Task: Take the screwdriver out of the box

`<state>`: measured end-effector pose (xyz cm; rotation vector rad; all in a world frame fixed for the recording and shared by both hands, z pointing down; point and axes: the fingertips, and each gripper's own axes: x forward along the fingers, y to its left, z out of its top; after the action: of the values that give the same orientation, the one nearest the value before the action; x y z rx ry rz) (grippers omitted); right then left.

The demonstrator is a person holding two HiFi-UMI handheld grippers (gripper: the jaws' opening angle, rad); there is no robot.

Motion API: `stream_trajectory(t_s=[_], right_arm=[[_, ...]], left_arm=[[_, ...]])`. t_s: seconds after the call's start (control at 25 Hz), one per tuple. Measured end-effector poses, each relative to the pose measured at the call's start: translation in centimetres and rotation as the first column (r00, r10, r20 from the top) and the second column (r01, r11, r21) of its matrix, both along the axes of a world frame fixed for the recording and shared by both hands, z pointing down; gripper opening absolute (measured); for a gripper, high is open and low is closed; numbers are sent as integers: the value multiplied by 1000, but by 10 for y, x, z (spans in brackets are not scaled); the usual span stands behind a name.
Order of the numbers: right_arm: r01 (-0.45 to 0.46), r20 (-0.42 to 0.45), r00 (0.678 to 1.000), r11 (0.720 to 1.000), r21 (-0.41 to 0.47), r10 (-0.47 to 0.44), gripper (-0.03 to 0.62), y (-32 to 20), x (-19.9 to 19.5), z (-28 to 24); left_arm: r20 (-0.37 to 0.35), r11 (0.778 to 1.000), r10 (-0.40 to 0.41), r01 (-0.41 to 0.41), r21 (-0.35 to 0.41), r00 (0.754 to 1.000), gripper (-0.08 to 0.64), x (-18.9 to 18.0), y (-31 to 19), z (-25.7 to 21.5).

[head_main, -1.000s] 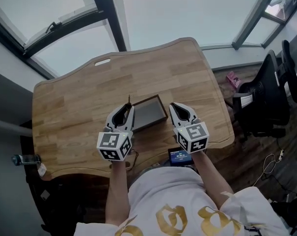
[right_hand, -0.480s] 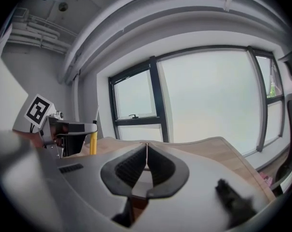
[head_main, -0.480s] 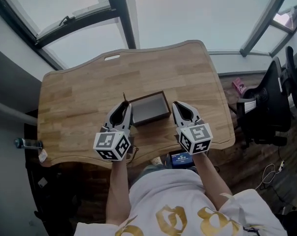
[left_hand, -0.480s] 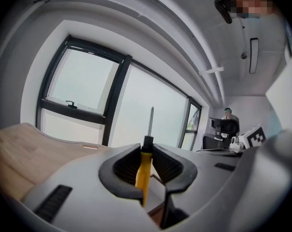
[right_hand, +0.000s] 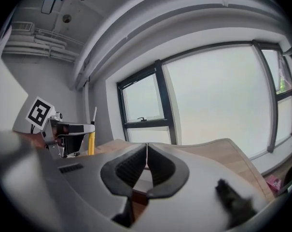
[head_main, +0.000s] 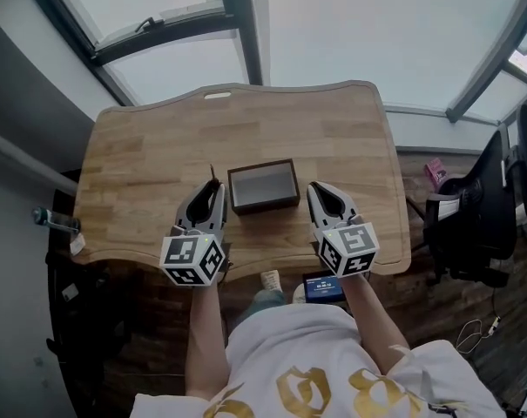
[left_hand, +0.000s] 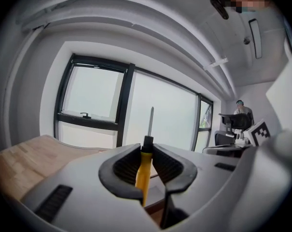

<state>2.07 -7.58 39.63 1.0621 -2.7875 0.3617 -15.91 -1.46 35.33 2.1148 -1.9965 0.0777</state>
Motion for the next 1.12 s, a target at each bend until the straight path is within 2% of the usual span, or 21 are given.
stream_trajectory(t_s=[0.36, 0.64, 0.84, 1.12], right_arm=[[40, 2, 999, 998, 40, -40, 32, 19, 25, -10], [42, 3, 999, 995, 88, -43, 31, 36, 30, -19], [37, 5, 999, 994, 106, -37, 31, 44, 35, -23], [29, -1, 1000, 989, 145, -29, 31, 47, 36, -34]], left_arm=[[41, 998, -68, 68, -1, 997, 79, 25, 35, 4], [6, 992, -124, 124, 25, 992, 80, 27, 58, 8], [-11, 993, -111, 111, 38, 994, 79, 33, 65, 6], [31, 995, -93, 92, 28, 995, 80, 39, 67, 7]])
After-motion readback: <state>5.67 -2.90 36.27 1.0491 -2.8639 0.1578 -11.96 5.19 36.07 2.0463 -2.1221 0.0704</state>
